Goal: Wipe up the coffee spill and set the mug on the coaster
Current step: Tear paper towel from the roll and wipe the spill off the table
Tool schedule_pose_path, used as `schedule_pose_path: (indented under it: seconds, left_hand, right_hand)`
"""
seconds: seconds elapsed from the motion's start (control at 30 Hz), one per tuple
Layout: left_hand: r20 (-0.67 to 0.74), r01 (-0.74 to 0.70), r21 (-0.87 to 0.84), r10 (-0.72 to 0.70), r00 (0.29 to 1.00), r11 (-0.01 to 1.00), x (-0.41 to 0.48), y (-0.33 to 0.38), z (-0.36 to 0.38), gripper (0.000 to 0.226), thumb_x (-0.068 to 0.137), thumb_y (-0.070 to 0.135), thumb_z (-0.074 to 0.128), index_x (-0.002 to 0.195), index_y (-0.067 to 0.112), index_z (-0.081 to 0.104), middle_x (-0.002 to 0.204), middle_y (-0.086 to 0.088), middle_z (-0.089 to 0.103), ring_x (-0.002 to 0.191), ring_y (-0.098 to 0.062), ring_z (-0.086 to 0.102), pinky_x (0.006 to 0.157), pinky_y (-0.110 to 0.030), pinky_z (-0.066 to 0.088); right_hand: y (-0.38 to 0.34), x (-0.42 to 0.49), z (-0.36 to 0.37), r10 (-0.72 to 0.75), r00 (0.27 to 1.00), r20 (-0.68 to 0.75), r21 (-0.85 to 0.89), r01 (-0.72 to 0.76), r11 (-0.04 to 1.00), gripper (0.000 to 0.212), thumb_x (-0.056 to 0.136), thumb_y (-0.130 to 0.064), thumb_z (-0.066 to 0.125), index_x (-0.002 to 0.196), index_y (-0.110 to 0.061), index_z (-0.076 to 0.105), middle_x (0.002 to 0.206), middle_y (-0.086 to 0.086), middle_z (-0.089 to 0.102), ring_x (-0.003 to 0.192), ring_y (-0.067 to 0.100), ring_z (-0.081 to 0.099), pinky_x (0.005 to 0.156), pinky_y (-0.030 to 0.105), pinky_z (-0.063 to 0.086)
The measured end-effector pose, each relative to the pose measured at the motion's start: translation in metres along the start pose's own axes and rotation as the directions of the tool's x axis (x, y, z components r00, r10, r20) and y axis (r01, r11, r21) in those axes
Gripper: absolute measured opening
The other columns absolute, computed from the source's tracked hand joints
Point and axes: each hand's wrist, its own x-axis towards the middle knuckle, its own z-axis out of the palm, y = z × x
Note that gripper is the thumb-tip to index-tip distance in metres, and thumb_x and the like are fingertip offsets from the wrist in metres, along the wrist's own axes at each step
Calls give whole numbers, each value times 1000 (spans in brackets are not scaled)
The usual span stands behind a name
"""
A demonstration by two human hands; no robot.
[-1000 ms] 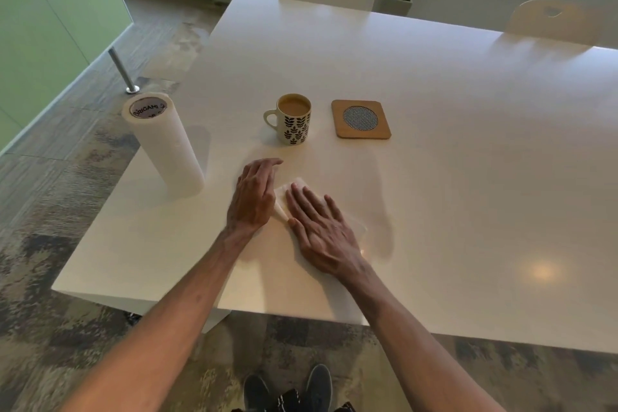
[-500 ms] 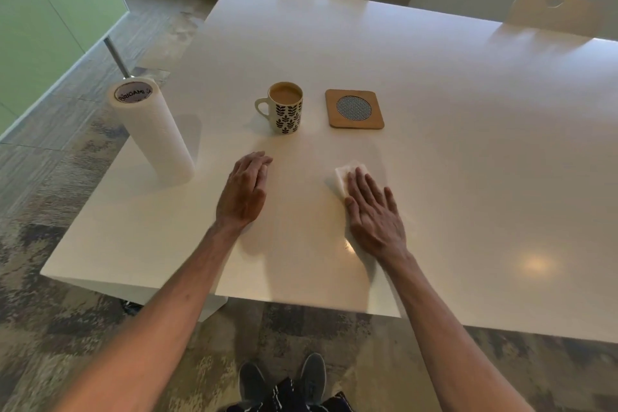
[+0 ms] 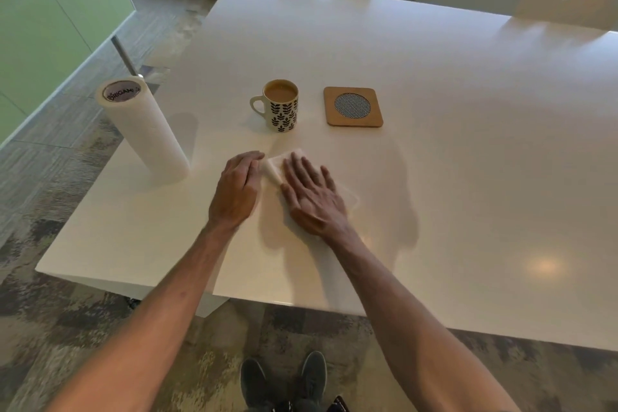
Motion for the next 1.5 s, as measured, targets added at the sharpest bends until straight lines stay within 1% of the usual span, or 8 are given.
schedule_pose_path:
  seconds: [0.23, 0.5, 0.67, 0.87, 1.1, 1.23, 1.37, 1.5]
  left_hand:
    - [28, -4, 17, 3, 1000, 1000, -3, 3, -1, 53, 112, 51, 31, 136, 27, 72, 147, 13, 63, 139, -5, 50, 115, -30, 42]
    - [12, 34, 29, -34, 999, 999, -12, 13, 0, 50, 113, 50, 35, 123, 29, 79, 144, 21, 65, 133, 4, 49, 105, -16, 35]
    - [23, -2, 36, 1, 1000, 999, -16, 16, -1, 47, 114, 45, 38, 127, 24, 78, 146, 12, 65, 137, -4, 51, 110, -25, 38]
    - [22, -30, 28, 29, 999, 999, -18, 19, 1, 42, 114, 39, 43, 128, 20, 77, 146, 5, 67, 142, -13, 52, 120, -32, 39]
    - [39, -149, 116, 145, 989, 982, -20, 21, 2, 40, 108, 44, 48, 128, 23, 75, 144, 3, 68, 141, -17, 56, 123, -48, 41]
    - [80, -217, 119, 209, 975, 969, -19, 22, 0, 36, 109, 37, 51, 136, 24, 71, 143, 4, 69, 139, -16, 58, 121, -49, 43]
    - [123, -186, 154, 167, 978, 970, -16, 21, -1, 48, 109, 45, 49, 145, 18, 66, 149, 0, 65, 144, -18, 54, 123, -48, 42]
    - [126, -166, 152, 147, 981, 974, -18, 23, -2, 47, 104, 42, 66, 144, 18, 61, 148, -1, 62, 138, -19, 57, 118, -43, 47]
  right_hand:
    - [-12, -50, 14, -153, 987, 41, -53, 155, 987, 65, 117, -51, 16, 174, -27, -4, 181, -6, -14, 168, 11, -15, 138, 47, -3]
    - [25, -105, 7, -199, 979, 48, -35, 200, 979, 64, 115, -56, 6, 174, -34, -5, 181, -14, -14, 166, 4, -16, 138, 46, -5]
    - [61, -128, 1, -119, 993, -11, -34, 119, 992, 60, 116, -56, 5, 171, -41, -12, 179, -19, -18, 164, -1, -19, 137, 48, -6]
    - [96, -125, -13, 50, 997, -61, -54, -53, 997, 61, 113, -58, -1, 170, -39, -15, 178, -18, -22, 165, 1, -20, 138, 48, -5]
    - [86, -73, -20, 186, 980, -73, 0, -187, 982, 73, 109, -68, -1, 171, -33, -15, 178, -15, -24, 163, 3, -24, 137, 43, -8]
    - [56, -35, -17, 122, 992, -26, 10, -122, 992, 81, 106, -74, 1, 171, -29, -17, 178, -10, -27, 163, 6, -24, 136, 43, -11]
    - [20, -13, -3, 10, 1000, -6, 34, -10, 999, 85, 104, -80, 3, 170, -30, -17, 177, -10, -27, 163, 5, -26, 135, 41, -14]
    - [6, -10, 7, -66, 998, 14, 20, 66, 998, 90, 104, -82, 13, 172, -29, -13, 178, -9, -24, 163, 4, -25, 136, 41, -12]
